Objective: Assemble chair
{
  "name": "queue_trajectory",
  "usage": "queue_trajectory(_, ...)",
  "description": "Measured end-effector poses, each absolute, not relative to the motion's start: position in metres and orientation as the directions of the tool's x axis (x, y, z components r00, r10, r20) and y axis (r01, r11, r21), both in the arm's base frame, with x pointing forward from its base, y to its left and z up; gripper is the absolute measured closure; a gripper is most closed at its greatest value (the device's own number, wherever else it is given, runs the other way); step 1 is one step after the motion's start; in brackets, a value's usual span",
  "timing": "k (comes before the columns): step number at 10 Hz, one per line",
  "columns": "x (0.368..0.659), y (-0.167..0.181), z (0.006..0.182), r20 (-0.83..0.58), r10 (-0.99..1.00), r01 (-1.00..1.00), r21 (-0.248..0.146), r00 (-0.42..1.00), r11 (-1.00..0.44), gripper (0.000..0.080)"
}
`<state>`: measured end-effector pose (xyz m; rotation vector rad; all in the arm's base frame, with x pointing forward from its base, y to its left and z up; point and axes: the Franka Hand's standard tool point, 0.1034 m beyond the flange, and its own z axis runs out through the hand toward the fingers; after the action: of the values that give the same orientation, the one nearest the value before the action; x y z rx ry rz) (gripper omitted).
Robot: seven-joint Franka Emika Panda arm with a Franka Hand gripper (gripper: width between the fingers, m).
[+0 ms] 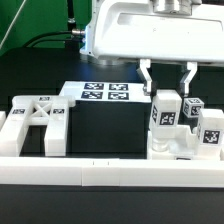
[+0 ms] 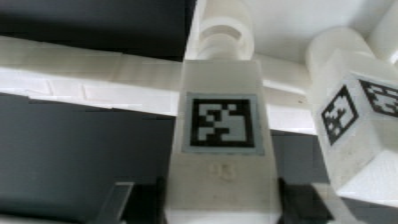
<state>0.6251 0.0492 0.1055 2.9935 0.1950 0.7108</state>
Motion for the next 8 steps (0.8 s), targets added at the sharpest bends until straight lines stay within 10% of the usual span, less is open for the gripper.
queue_trajectory(8, 0.6290, 0.0518, 0.0969, 0.480, 0.148, 0.115, 0.099, 0.865, -0.988, 0.0512)
